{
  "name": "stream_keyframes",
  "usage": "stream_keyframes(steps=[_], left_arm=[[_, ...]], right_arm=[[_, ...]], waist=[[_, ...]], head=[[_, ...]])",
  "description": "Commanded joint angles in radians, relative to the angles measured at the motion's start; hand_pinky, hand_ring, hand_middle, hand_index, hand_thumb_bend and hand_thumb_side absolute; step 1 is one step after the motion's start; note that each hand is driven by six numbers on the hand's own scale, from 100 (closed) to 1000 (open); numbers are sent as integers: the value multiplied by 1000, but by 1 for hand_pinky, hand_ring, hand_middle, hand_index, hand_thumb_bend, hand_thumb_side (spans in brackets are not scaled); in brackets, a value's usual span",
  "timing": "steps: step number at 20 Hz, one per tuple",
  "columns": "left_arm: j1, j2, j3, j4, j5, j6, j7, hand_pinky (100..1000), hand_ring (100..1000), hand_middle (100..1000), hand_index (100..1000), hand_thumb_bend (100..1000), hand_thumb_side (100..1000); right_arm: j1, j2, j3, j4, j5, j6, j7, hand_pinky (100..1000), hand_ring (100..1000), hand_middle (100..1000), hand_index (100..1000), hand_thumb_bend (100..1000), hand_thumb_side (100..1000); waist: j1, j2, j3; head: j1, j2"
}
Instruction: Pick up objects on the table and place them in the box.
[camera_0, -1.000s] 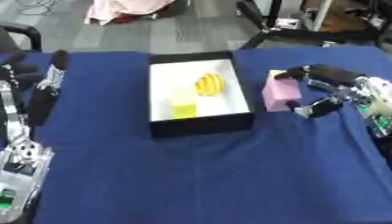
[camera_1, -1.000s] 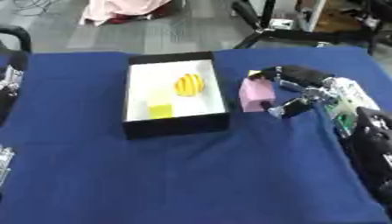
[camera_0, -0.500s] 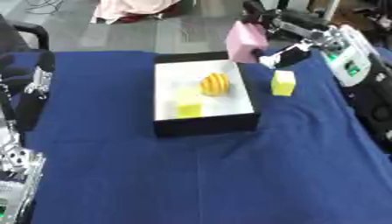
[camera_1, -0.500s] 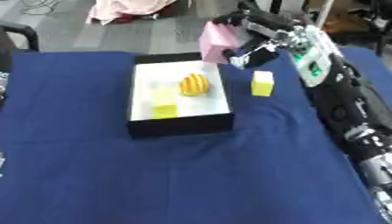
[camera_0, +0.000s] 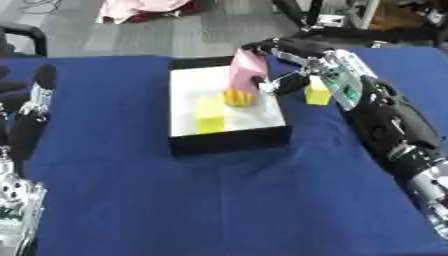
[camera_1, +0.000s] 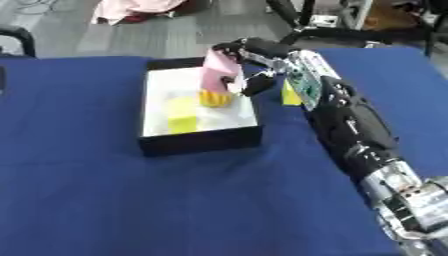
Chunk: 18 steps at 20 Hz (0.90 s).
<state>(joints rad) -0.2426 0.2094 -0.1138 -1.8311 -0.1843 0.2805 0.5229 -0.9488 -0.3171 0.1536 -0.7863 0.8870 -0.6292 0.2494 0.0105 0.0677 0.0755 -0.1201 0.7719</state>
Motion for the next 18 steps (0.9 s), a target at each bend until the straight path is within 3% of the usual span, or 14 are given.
stream_keyframes(steps=[1,4,5,6,8,9,10,11,12,13,18], left_arm=[[-5,15,-3,-10,-1,-5,-3,798,646,620,837,783,692],[-1,19,-3,-9,0,-4,-5,800,646,621,837,781,693],[0,20,-3,-9,0,-3,-4,800,646,621,837,781,694],[1,20,-2,-9,0,-3,-4,800,646,621,838,781,694],[3,23,0,-9,0,-2,-2,799,646,621,838,777,696],[4,25,0,-9,0,-2,-1,800,647,621,838,775,698],[5,26,1,-9,0,-2,0,801,647,621,838,774,698],[6,27,0,-9,0,-2,0,802,647,622,838,772,699],[7,27,0,-9,1,-3,-1,802,648,622,839,771,699],[6,27,0,-9,1,-3,-2,802,648,622,839,769,700],[6,28,0,-11,1,-3,-7,802,649,622,839,768,700]], right_arm=[[-19,-35,-12,-19,-10,-20,-8,976,987,1000,1000,100,683],[-20,-56,-9,-46,-42,-31,20,987,997,1000,1000,100,668],[-19,-67,-7,-59,-51,-34,29,995,1000,1000,1000,100,580],[-17,-82,-6,-74,-58,-36,37,996,1000,1000,1000,100,561],[-8,-123,-9,-95,-65,-30,53,1000,996,1000,1000,100,444],[-2,-144,-19,-95,-69,-18,59,994,985,1000,1000,100,299],[6,-163,-32,-85,-75,-3,60,992,983,1000,1000,100,252],[13,-179,-47,-67,-81,15,59,989,981,1000,1000,100,100],[18,-191,-60,-46,-84,32,53,988,981,1000,1000,100,210],[24,-201,-72,-23,-84,46,47,986,979,1000,1000,100,229],[30,-218,-99,60,-54,79,-1,979,970,1000,1000,100,229]], waist=[[-9,3,-3],[-10,2,-10],[-11,1,-12],[-11,1,-14],[-13,1,-19],[-14,0,-22],[-16,-1,-24],[-17,-1,-25],[-17,-2,-26],[-17,-2,-27],[-15,-2,-28]], head=[[3,-2],[2,-2],[-1,-2],[-3,-2],[-5,-2],[-4,-2],[-3,-2],[-3,-2],[-2,-2],[-1,-2],[0,-2]])
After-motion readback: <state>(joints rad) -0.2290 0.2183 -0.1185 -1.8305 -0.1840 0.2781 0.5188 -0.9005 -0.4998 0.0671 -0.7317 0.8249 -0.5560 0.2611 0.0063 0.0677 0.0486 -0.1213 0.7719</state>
